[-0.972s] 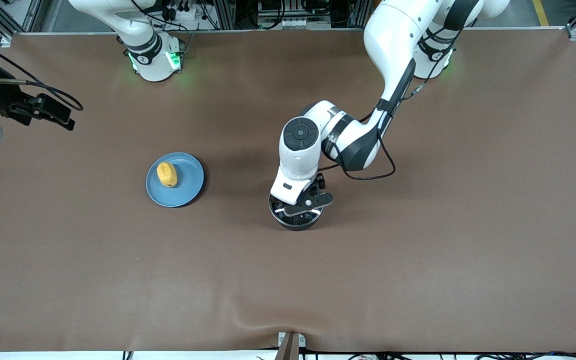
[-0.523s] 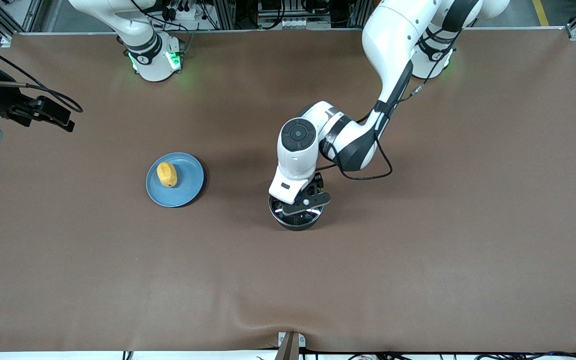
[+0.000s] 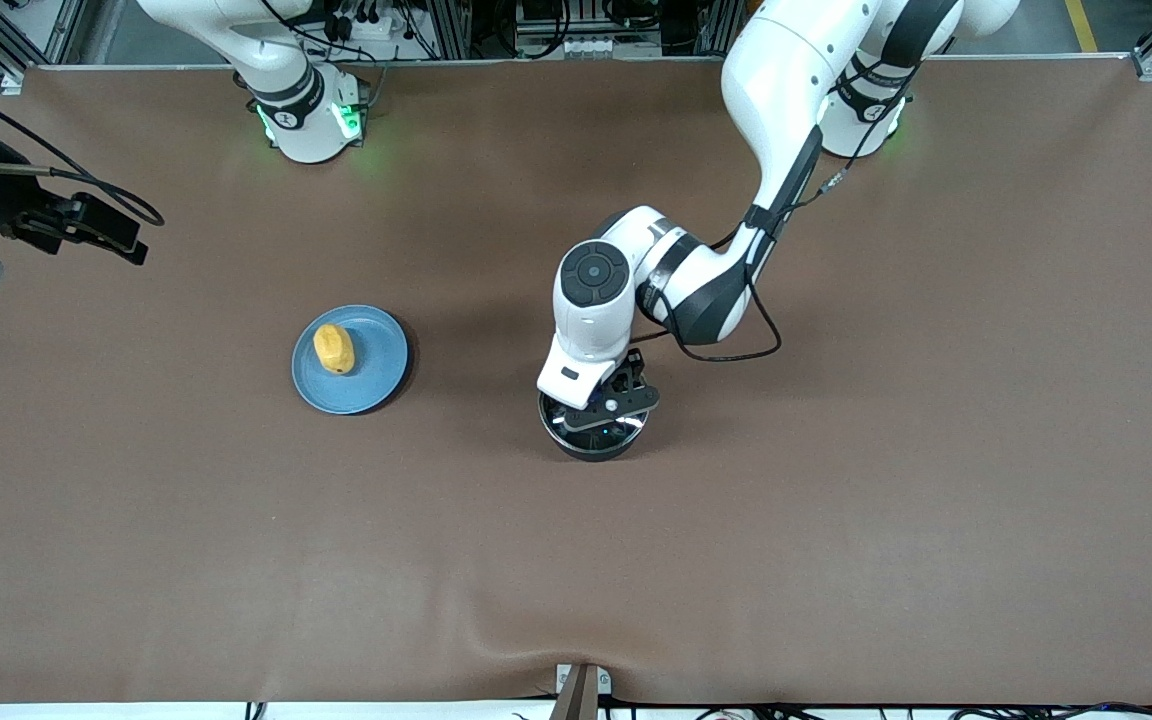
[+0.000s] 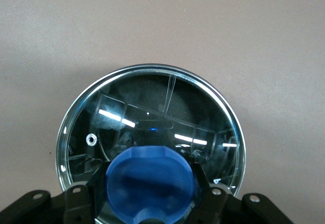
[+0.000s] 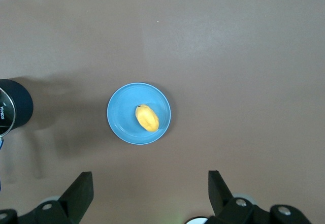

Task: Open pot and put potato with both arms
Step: 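Lift the lid with the left gripper while the right gripper reaches the potato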

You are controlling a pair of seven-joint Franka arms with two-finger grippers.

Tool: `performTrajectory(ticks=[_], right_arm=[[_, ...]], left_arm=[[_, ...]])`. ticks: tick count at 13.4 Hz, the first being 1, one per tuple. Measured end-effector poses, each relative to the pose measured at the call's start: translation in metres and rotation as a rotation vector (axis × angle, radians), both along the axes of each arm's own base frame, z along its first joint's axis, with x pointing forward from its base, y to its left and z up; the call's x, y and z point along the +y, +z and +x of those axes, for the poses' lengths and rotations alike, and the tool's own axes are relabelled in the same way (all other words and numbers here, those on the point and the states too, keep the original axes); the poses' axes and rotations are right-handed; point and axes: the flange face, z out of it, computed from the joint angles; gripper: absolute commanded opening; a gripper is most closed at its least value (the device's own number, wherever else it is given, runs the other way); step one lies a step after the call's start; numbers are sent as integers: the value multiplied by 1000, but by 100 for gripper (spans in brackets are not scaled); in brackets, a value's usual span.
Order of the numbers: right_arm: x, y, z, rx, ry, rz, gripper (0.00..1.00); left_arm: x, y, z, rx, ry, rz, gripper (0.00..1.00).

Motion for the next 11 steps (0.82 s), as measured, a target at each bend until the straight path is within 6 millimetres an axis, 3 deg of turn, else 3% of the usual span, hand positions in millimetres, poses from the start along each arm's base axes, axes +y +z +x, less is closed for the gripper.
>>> performTrajectory(ticks=[4,5,7,9,11], right_arm=[[0,-2,0,3,0,0,100],[0,-4,1,3,0,0,100],[0,-10,3,1,3,0,100],[1,-27,7,-3,11,1,100],[2,-48,8,23,48,2,100]], left_arm=[[-2,8,-1,24,13,-18,20],[-3,20,-2,25,13,-22,21],[6,77,6,-16,26,-56,22],[51,147,24,-35,25,-63,22],[131,202,50,0,24,-61,22]])
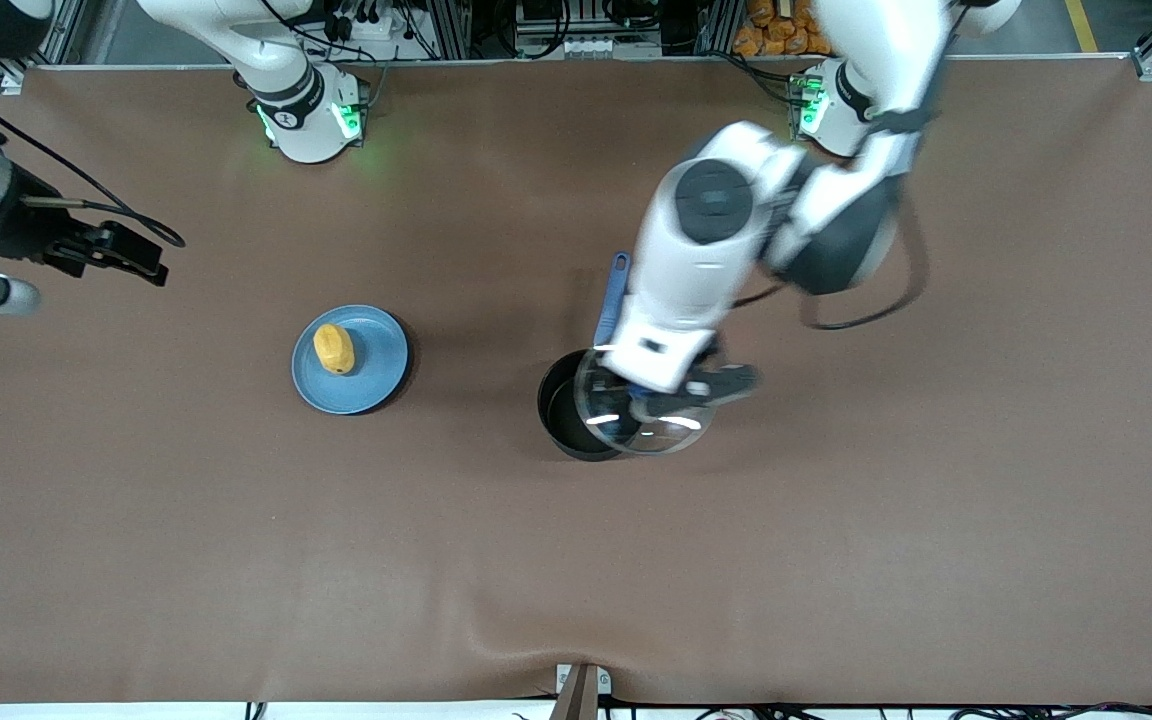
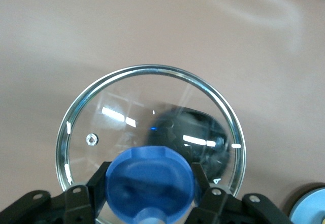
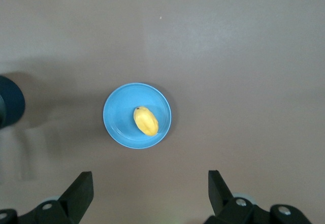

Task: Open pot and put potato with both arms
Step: 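Lift the lid with the left gripper while the right gripper reaches the potato, then set the lid down beside the saucepan and open the left gripper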

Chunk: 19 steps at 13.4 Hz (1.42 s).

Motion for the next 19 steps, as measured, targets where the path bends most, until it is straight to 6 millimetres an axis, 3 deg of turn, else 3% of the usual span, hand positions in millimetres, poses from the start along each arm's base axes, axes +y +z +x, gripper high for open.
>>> performTrajectory(ticks=[2,4,7,9,12,14,15,16,17,19], right_arm=[[3,-25,0,26,26,0,100],[6,-56,1,46,38,0,100],[14,-116,-2,57,52,0,100],[22,-159,-6,61,66,-1,100],[35,-225,-11,78,87,-3,100],[43,-260,-11,90,100,-5,100],[47,-277,-9,92,105,-5,100],[50,-292,-9,88,111,-5,100],[51,-306,-9,76,124,-3,100],[50,-332,-14,46,175,5,100]], left_arm=[[80,22,21,19,15,5,21],[159,13,36,49,11,19,21],[275,-46,50,91,35,27,22],[325,-107,45,83,62,28,22],[346,-202,16,37,97,37,23],[345,-246,-3,27,98,42,27],[345,-262,-10,30,97,45,40],[344,-273,-13,33,96,47,82],[343,-280,-13,32,94,48,100],[341,-281,-12,21,85,48,100]])
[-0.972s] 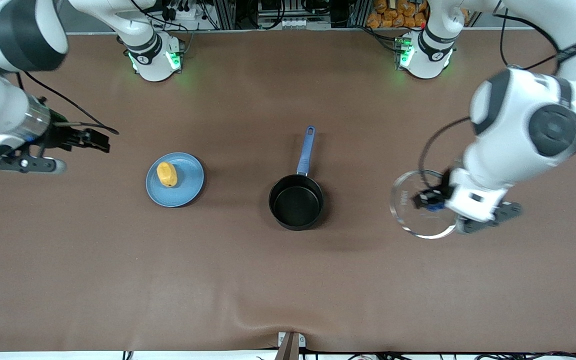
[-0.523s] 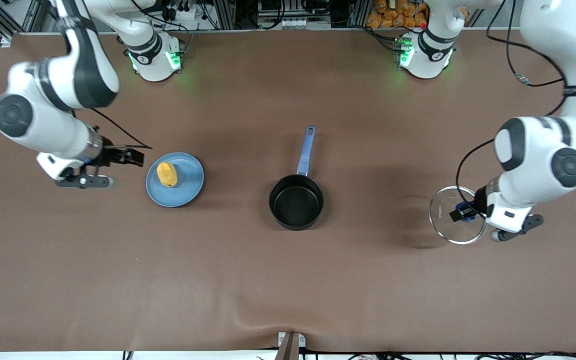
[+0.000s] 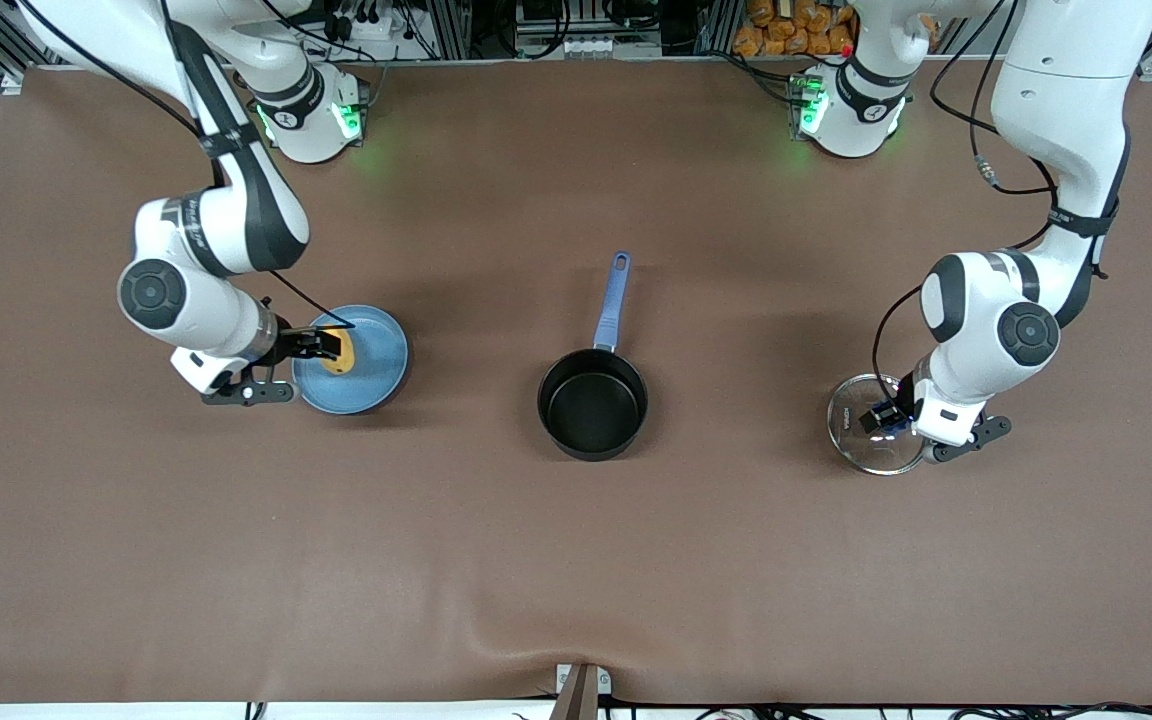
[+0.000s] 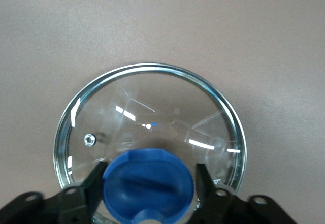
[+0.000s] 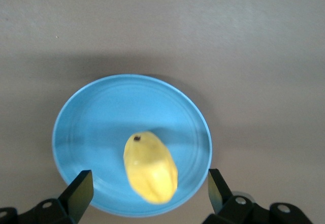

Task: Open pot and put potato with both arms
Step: 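Set the lid down beside the saucepan and open the left gripper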

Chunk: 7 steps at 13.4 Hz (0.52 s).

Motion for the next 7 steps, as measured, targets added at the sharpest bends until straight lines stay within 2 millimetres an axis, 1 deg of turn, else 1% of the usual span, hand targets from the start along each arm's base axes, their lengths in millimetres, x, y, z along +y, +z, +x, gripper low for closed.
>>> performTrajectory(ticks=[1,2,3,4,5,6,7], right_arm=[[-2,-9,-4,-7,20,3,100],[-3,-15,-6,-8,33,5,100],[-3,-17,-8,-6,52,7,100],[-3,-17,-8,-5,80,11,100],[-4,-17,-8,-7,105,14,100],[-5,-18,-8,-8,122,17,100],[-5,-20,-9,-12,129,18,100]], left_arm=[[-1,5,3,-11,-9,-1,100],[-3,15,6,-28,-12,-3,100],[-4,32,11,-48,-13,-6,100],[-5,59,17,-62,-15,-11,100],[-5,97,22,-69,-17,-17,100],[-6,145,25,-67,-22,-25,100],[-6,204,25,-62,-27,-32,100]])
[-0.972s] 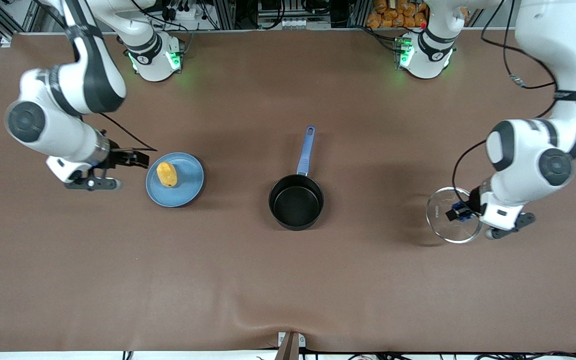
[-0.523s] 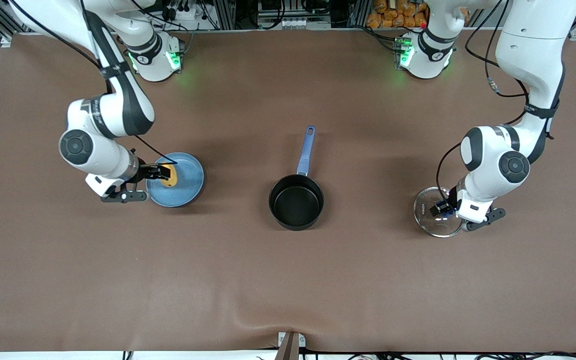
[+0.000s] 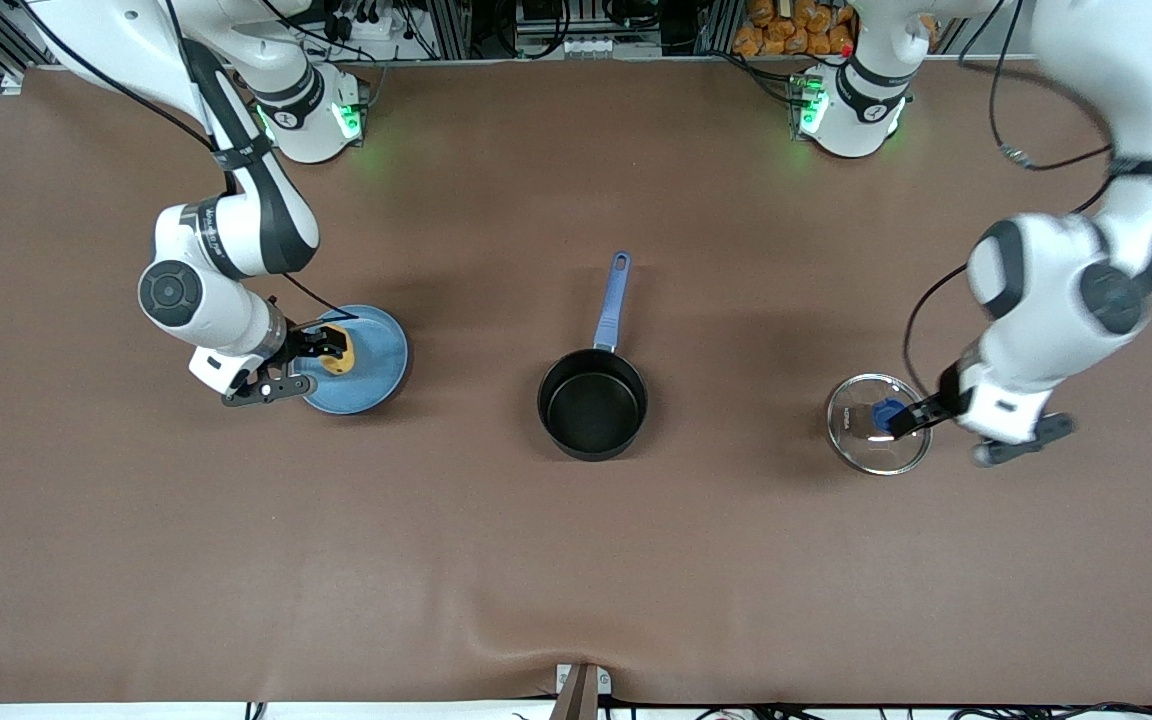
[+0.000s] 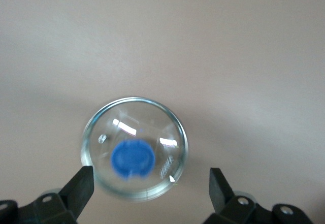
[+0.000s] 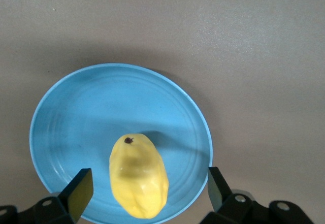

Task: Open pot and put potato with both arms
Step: 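Set the lid down beside the saucepan and open the left gripper, then grasp the yellow potato on the blue plate with the right gripper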

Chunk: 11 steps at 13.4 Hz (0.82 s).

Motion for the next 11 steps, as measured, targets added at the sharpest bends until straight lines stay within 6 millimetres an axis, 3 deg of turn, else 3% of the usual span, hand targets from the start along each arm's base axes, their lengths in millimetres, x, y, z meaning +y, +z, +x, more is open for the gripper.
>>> performTrajectory(ticks=[2,4,7,11], right_arm=[[-1,-8,-5,-13,7,2,100],[-2,-19,-10,-16,7,2,100],[-3,-31,-15,-7,6,0,100],[-5,-43,-26,2,-6,5,100]], left_arm=[[4,114,-13,22,-11,-10,100],[4,181,-28,35,-27,-2,100],[-1,221,-39,8,-49,5,100],[-1,239,-55,11,-63,5,100]])
